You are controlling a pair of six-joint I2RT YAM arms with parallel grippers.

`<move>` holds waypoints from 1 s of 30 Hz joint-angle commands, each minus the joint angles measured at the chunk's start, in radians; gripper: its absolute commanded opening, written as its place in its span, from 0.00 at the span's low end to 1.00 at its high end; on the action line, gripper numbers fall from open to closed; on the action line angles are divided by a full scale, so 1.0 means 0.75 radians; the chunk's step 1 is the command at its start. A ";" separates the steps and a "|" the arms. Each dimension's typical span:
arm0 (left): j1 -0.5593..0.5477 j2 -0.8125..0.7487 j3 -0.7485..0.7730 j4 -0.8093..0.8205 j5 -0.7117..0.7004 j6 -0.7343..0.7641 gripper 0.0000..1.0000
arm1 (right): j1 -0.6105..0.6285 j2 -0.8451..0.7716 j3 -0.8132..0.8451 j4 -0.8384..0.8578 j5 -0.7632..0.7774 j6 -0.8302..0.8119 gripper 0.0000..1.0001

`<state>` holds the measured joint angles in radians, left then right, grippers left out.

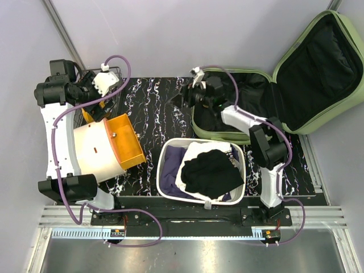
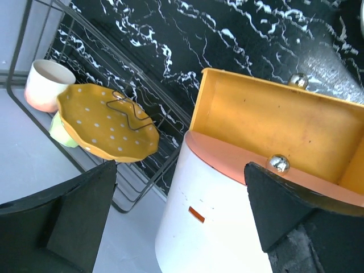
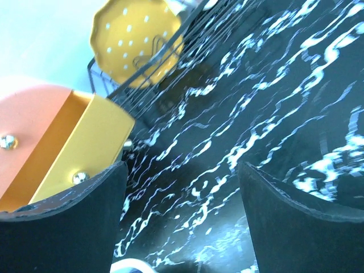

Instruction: Open, take out, and arrange the luggage

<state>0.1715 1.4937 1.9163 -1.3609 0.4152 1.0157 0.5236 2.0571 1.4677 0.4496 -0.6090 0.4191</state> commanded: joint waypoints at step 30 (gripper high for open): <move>-0.010 -0.237 -0.138 0.174 0.111 -0.330 0.99 | -0.334 0.307 0.638 -1.174 0.450 -0.573 0.74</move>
<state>0.1703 1.3537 1.8214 -1.2720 0.4969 0.7620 0.2729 2.2662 1.9106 -0.4408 -0.2890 -0.0006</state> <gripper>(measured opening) 0.988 0.729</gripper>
